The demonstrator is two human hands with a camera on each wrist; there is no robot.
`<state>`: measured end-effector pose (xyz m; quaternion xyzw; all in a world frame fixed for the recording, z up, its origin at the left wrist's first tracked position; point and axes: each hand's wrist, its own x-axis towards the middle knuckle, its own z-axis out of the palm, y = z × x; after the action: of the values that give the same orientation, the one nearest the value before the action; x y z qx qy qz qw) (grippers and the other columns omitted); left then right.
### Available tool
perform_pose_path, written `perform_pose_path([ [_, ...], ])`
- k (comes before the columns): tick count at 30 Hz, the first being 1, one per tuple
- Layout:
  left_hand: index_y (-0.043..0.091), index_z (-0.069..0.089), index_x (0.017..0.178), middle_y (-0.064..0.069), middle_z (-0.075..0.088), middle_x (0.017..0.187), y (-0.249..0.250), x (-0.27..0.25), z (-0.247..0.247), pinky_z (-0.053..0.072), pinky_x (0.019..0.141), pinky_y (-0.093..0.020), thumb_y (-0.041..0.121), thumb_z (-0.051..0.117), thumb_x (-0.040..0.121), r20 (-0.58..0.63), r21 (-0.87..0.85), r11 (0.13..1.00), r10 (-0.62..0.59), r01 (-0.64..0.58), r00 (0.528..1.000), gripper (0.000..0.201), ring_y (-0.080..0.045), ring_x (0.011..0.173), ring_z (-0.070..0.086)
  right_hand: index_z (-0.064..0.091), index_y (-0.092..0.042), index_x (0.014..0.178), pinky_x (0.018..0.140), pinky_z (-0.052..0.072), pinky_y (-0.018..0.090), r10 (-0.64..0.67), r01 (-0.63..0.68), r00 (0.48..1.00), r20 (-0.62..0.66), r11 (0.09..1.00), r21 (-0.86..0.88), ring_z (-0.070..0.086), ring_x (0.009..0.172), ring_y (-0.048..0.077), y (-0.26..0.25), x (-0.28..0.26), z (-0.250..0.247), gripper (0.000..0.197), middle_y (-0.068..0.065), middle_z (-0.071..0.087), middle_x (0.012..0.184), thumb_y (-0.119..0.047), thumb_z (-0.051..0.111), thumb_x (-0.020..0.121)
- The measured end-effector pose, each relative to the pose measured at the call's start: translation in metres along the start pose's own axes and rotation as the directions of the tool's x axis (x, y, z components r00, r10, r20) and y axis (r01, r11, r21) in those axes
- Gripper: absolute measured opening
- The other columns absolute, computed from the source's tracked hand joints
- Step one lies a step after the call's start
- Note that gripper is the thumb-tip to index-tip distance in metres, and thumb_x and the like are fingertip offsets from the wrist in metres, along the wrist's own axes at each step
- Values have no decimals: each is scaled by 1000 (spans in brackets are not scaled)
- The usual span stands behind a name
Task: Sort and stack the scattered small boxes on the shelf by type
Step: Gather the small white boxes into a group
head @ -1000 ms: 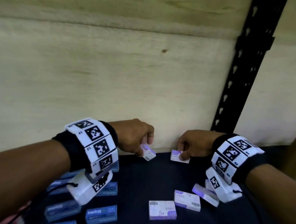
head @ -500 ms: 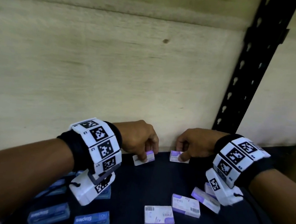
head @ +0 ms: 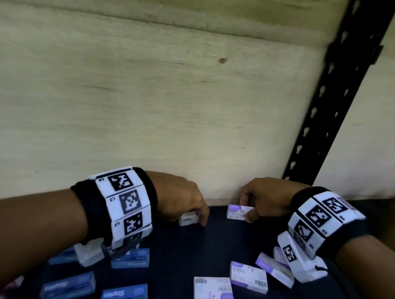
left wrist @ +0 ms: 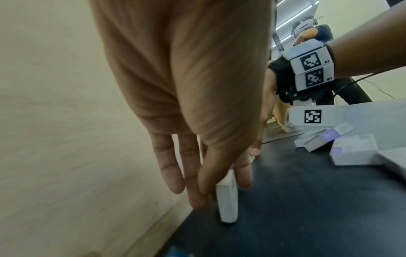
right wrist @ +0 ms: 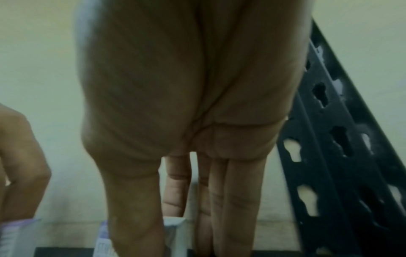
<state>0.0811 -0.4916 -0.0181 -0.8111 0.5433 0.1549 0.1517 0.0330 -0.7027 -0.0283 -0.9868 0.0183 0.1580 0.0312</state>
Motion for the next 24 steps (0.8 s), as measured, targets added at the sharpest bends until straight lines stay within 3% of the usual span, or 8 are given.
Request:
perform_pose_path([
  [3, 29, 58, 133, 2, 58, 131, -3, 0, 2, 48, 95, -35, 5, 50, 96, -59, 9, 1000, -27, 28, 998, 44, -20, 112, 57, 67, -28, 99, 64, 40, 17, -12, 12, 1000, -9, 1000, 8, 57, 83, 8, 0, -1, 1, 19, -17, 60, 83, -30, 76, 83],
  [6, 23, 62, 126, -2, 64, 118, -6, 2, 1, 50, 87, -33, 22, 57, 97, -69, 13, 997, -71, 72, 995, 29, -21, 102, 61, 62, -30, 96, 74, 43, 23, -31, 31, 1000, -6, 999, 24, 58, 88, 9, -1, -1, 2, 18, -17, 60, 86, -31, 75, 84],
  [9, 19, 65, 117, -3, 66, 107, -8, 4, 2, 49, 75, -31, 37, 56, 97, -61, 33, 988, -151, 153, 987, 28, -20, 93, 62, 61, -29, 98, 75, 43, 24, -49, 48, 999, 2, 998, 45, 56, 85, 8, -3, -3, 2, 18, -17, 58, 85, -32, 74, 85],
  [14, 16, 66, 106, -4, 64, 100, -5, 8, 4, 42, 64, -30, 43, 52, 97, -92, 99, 965, -234, 243, 968, 32, -23, 87, 62, 63, -25, 103, 80, 46, 26, -62, 61, 998, 4, 996, 60, 57, 86, 9, -6, -4, 1, 21, -17, 59, 86, -32, 73, 86],
  [24, 14, 65, 104, -7, 63, 102, 4, 26, 3, 44, 65, -33, 44, 52, 96, -171, 78, 963, -243, 259, 955, 34, -27, 87, 62, 63, -24, 103, 73, 44, 20, -17, 18, 1000, -14, 996, 89, 57, 85, 7, 3, -3, 1, 17, -17, 59, 87, -29, 71, 89],
])
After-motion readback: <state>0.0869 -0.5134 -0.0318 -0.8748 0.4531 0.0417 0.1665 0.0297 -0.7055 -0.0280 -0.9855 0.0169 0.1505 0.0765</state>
